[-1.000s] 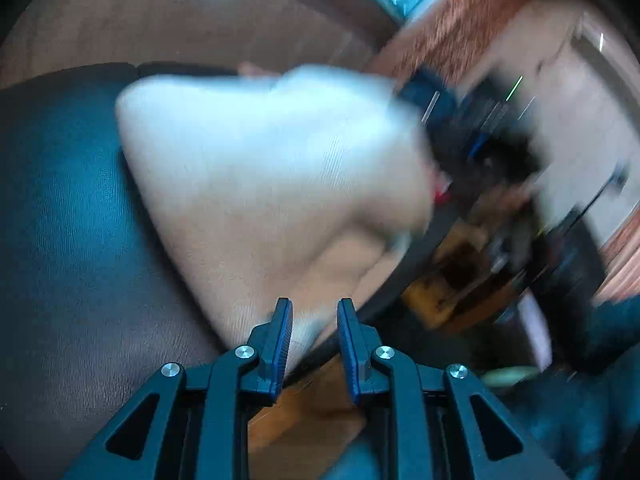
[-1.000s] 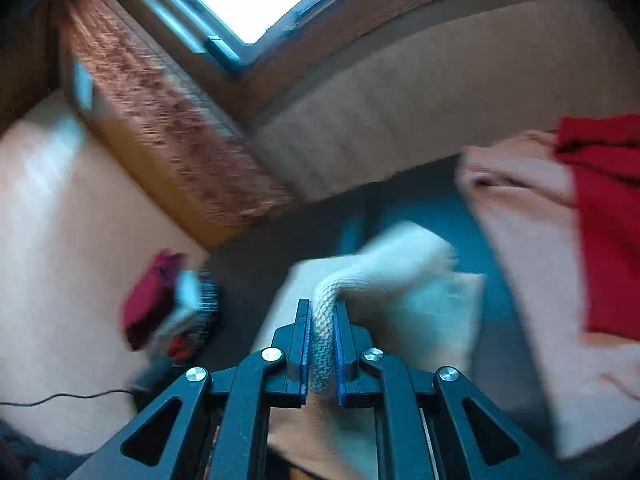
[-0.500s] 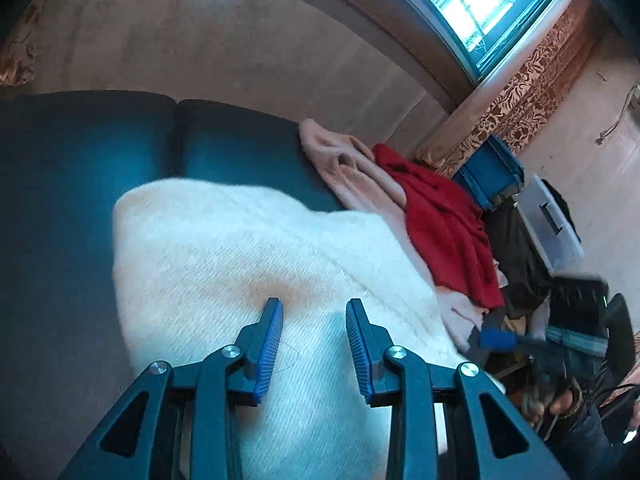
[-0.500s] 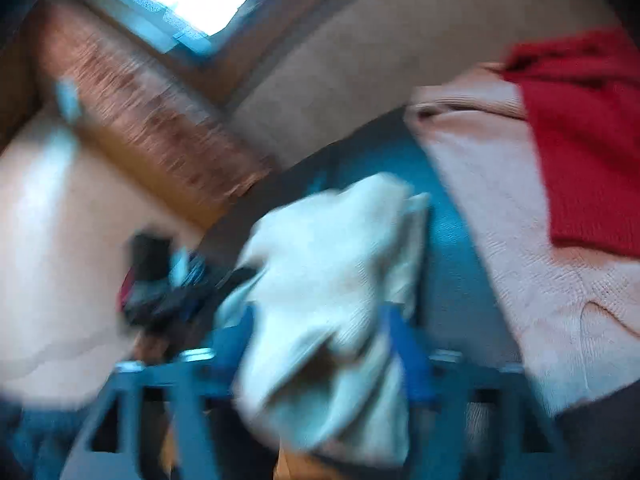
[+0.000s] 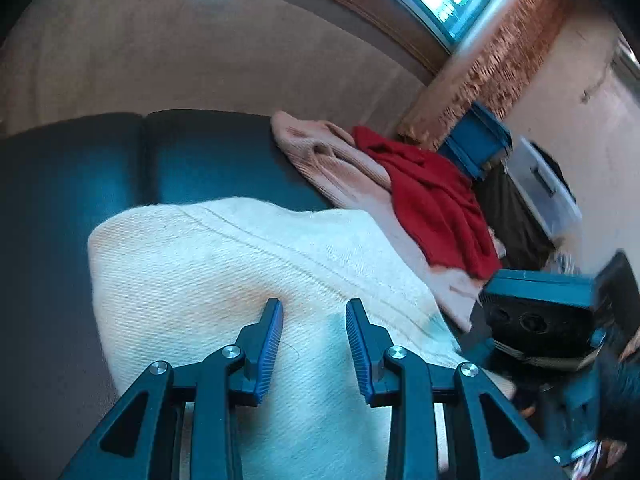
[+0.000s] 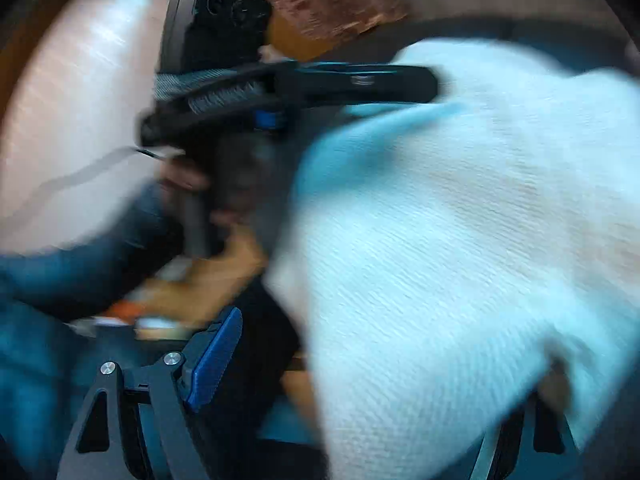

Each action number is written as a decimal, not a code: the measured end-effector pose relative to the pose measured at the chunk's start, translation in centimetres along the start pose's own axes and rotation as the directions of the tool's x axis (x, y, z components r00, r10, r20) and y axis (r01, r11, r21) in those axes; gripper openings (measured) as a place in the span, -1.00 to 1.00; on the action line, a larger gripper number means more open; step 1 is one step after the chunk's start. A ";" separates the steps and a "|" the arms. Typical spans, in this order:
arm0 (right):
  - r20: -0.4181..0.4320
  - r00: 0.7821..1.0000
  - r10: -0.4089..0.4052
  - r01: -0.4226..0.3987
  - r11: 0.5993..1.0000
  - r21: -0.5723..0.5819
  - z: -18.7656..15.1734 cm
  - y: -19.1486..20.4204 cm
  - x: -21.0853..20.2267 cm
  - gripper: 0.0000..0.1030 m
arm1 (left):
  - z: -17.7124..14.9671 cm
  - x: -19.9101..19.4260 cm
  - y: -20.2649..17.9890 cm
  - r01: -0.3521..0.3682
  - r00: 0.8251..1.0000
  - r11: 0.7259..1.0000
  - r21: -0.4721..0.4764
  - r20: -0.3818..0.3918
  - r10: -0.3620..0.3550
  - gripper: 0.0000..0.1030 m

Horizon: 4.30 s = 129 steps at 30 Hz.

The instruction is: Fold clothes

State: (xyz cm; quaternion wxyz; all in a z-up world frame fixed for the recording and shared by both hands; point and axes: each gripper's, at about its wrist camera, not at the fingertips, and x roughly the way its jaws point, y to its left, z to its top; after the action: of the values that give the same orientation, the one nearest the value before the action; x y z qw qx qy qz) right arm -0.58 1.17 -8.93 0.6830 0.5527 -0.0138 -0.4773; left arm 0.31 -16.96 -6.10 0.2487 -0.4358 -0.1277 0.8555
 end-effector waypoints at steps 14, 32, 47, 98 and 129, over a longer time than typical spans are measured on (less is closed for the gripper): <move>-0.087 0.996 0.012 -0.002 0.993 0.117 -9.0 -1.7 -2.0 -0.44 | -1.9 5.3 -6.4 -0.131 0.990 0.947 0.292 -0.007 0.139 -0.39; 0.545 0.730 -0.413 0.165 0.880 0.446 -10.9 -0.7 -12.5 0.38 | -3.1 3.6 -6.5 -0.137 0.988 0.972 0.190 0.092 0.122 -0.40; 0.290 0.537 -0.792 0.635 0.606 0.479 -9.7 0.9 -11.6 -0.82 | -5.6 3.3 -9.2 -0.194 0.979 0.928 0.318 0.119 0.163 -0.23; 0.389 0.709 -0.589 0.611 0.788 0.079 3.4 4.2 -7.9 0.86 | -6.5 -2.6 -4.9 -0.180 0.954 0.984 0.002 0.245 0.174 -0.19; 0.237 0.510 -0.827 0.860 0.480 -0.176 5.7 5.2 -1.6 1.00 | -11.4 -1.7 -5.7 -0.268 0.956 0.963 0.012 0.126 0.264 -0.18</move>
State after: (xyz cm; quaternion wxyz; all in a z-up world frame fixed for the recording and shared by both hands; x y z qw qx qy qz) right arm -1.21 -2.32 -1.91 0.4263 0.3591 0.2841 -0.7801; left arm 12.15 -12.99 -9.16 0.1295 -0.3918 -0.0706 0.9082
